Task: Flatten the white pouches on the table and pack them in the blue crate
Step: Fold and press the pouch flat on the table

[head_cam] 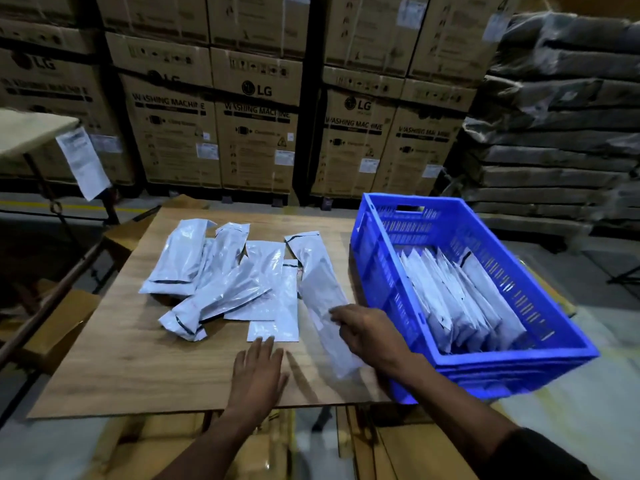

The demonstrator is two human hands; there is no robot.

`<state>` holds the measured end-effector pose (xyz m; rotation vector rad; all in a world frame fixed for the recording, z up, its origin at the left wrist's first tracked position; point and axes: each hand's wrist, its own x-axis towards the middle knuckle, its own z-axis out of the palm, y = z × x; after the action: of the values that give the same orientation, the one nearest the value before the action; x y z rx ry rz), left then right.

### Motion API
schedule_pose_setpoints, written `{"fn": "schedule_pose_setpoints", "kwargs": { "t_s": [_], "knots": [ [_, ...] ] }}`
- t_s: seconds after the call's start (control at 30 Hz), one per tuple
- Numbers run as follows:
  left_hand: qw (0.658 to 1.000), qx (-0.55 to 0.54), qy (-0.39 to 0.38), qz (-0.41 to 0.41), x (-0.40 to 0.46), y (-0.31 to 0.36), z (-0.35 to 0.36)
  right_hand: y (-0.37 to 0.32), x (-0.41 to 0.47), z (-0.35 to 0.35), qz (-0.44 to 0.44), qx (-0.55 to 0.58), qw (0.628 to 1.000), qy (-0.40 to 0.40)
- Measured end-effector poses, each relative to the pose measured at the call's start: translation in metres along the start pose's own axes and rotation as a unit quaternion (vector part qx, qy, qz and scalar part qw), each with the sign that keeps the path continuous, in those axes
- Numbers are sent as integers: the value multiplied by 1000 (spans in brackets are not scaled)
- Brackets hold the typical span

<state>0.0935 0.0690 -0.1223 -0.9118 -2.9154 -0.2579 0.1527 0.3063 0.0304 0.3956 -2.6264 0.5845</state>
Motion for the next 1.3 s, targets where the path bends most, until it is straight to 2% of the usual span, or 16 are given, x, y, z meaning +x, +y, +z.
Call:
{"fn": "schedule_pose_setpoints", "kwargs": {
  "t_s": [0.13, 0.2, 0.37, 0.43, 0.57, 0.77, 0.87, 1.13, 1.3],
  "knots": [
    [993, -5, 105, 44, 35, 38, -27, 3, 11, -51, 32, 28, 989, 142],
    [989, -39, 129, 67, 65, 68, -57, 12, 17, -89, 48, 16, 979, 196],
    [973, -77, 170, 135, 135, 143, -123, 58, 17, -181, 71, -47, 968, 236],
    [970, -80, 167, 160, 156, 173, -139, 81, 12, -206, 80, -88, 966, 228],
    [970, -47, 111, 210, 188, 234, -154, 130, -11, -229, 94, -179, 964, 175],
    [971, 20, -61, 228, 214, 309, -139, 194, -56, -230, 168, -189, 962, 102],
    [967, 26, -114, 225, 221, 333, -119, 211, -71, -231, 191, -205, 957, 69],
    [965, 19, -105, 239, 248, 371, -70, 230, -75, -244, 186, -246, 951, -4],
    [960, -19, -43, 277, 264, 388, -48, 227, -63, -255, 180, -298, 934, -82]
  ]
}}
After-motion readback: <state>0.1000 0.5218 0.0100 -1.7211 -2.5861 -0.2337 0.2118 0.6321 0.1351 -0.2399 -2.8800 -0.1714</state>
